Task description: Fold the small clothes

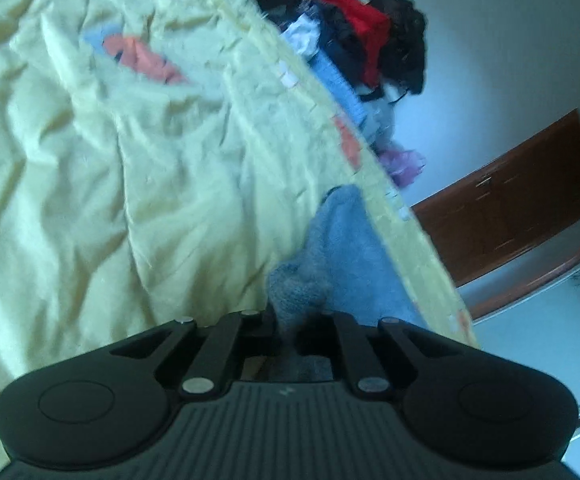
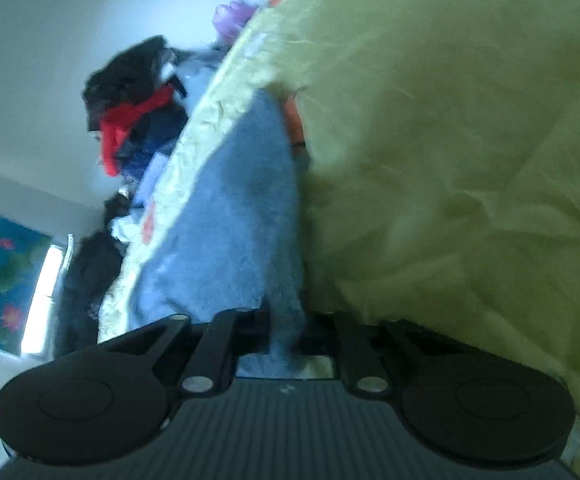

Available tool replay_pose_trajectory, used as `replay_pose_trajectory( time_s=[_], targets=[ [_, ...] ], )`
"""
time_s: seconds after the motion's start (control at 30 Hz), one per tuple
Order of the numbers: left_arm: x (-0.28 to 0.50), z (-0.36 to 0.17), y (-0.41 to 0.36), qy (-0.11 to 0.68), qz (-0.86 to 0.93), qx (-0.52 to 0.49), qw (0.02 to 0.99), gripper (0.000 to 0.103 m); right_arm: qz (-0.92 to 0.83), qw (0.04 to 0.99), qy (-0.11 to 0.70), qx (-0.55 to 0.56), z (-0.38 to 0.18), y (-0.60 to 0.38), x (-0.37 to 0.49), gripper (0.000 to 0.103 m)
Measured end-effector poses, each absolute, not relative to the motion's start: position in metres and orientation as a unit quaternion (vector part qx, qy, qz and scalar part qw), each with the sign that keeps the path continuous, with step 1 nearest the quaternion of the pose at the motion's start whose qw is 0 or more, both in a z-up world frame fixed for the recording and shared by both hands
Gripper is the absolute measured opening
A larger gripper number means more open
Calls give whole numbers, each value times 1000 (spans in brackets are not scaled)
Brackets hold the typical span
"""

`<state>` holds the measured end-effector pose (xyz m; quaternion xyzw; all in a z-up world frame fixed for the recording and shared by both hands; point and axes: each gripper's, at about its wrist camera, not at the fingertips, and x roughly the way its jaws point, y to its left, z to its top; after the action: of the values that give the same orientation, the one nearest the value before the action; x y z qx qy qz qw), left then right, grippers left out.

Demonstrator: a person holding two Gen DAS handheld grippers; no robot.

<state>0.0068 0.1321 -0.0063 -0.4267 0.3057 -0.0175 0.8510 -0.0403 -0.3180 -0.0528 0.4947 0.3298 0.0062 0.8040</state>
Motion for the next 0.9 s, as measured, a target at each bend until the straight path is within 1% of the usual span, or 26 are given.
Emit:
replay_pose_trajectory(
  time_s=[0.13, 0.27, 0.47, 0.6, 0.63, 0.67, 0.7, 0.73, 0.77, 0.83, 0.87, 0.9],
  targets=[
    [-18, 19, 132, 284, -52, -408, 866, 5, 30, 813, 326, 481, -47, -314, -42, 18],
    [-46, 30, 133, 289, -65, -394, 870, 5, 59, 816, 322, 476, -35, -323, -56, 18],
    [-105, 21, 155, 324, -31, -401, 856, 5, 99, 809, 347, 465, -16, -330, -100, 18],
    [-119, 8, 156, 360, -27, -363, 859, 6, 94, 795, 372, 471, -24, -332, -120, 18],
    [-117, 6, 154, 366, -26, -348, 862, 9, 90, 794, 378, 467, -27, -332, -121, 22],
    [-116, 6, 153, 372, -21, -332, 867, 9, 85, 793, 381, 468, -29, -332, -122, 29],
    [-115, 9, 154, 376, -13, -316, 871, 14, 72, 792, 389, 464, -29, -331, -122, 38],
    [-116, 13, 156, 375, -6, -304, 876, 22, 65, 796, 394, 454, -27, -330, -121, 58],
    [-120, 19, 159, 366, 2, -299, 881, 26, 62, 808, 384, 442, -20, -332, -123, 69],
    [-128, 35, 166, 325, 26, -271, 906, 36, 56, 836, 352, 416, -7, -335, -127, 70],
    [-130, 45, 167, 301, 40, -249, 920, 38, 51, 851, 340, 398, 2, -337, -125, 70],
    [-128, 56, 165, 272, 52, -220, 935, 47, 43, 868, 327, 372, 11, -339, -119, 70]
  ],
)
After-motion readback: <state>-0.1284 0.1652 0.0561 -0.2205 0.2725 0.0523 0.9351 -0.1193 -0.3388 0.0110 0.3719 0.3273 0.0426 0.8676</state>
